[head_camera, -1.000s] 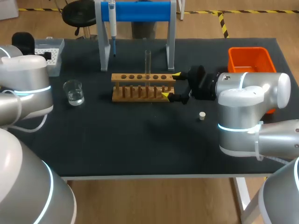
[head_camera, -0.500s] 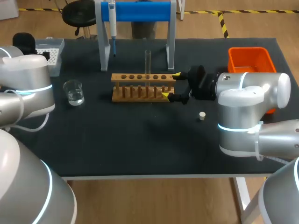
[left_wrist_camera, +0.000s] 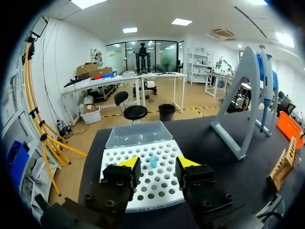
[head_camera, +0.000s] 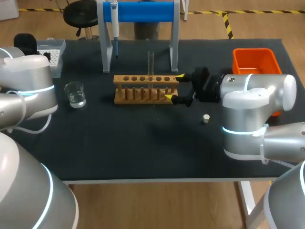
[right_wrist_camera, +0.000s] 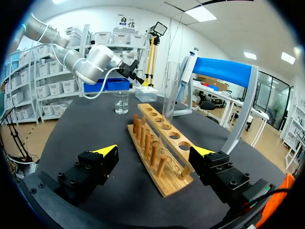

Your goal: Invert the test tube, pick up the pipette, mount the tip to pipette, aspirate from beaker and dispense into the tube, eject the tip, return the pipette, and cap with the stopper.

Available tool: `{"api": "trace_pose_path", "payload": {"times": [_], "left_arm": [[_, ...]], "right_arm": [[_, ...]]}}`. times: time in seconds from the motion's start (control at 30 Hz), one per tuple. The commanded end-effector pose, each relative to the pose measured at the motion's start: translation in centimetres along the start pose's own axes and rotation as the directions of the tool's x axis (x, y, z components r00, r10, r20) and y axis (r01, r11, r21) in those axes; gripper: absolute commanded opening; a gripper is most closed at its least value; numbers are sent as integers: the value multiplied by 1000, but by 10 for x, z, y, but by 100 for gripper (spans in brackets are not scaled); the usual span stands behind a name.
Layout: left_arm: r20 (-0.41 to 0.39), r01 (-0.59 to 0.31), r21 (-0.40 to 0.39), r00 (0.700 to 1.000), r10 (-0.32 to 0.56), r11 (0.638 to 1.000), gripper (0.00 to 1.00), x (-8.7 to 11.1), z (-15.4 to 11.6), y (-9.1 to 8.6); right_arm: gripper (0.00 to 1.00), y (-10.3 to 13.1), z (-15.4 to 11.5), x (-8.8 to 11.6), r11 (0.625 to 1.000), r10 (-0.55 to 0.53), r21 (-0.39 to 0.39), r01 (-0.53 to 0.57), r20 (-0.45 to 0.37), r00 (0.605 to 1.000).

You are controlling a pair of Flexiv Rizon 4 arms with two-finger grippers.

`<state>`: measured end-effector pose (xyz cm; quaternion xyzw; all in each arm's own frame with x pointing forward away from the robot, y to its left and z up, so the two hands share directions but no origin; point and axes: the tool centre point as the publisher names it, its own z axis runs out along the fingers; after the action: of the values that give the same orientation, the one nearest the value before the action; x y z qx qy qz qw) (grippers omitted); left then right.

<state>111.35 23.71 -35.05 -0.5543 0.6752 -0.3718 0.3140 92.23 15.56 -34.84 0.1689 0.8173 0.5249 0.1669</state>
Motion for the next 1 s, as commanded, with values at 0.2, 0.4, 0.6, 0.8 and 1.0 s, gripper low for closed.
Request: {"api": "trace_pose_path", "payload": {"times": [0.2, 0.4, 0.6, 0.8, 1.0], "left_arm": [[-2, 0, -5, 1000, 0, 1000, 46, -2, 9, 0], [-2, 2, -7, 1000, -2, 1000, 47, -4, 12, 0], [-2, 0, -9, 1000, 0, 1000, 47, -6, 15, -1], [-4, 0, -10, 1000, 0, 1000, 46, -7, 18, -1], [-7, 0, -12, 1000, 0, 1000, 47, -8, 21, -2]], "right_arm": [[100, 0, 0, 0, 1000, 0, -1, 0, 0, 1000], [100, 0, 0, 0, 1000, 0, -1, 0, 0, 1000], [100, 0, 0, 0, 1000, 0, -1, 0, 0, 1000], [100, 0, 0, 0, 1000, 0, -1, 0, 0, 1000], [100, 0, 0, 0, 1000, 0, -1, 0, 0, 1000]]}}
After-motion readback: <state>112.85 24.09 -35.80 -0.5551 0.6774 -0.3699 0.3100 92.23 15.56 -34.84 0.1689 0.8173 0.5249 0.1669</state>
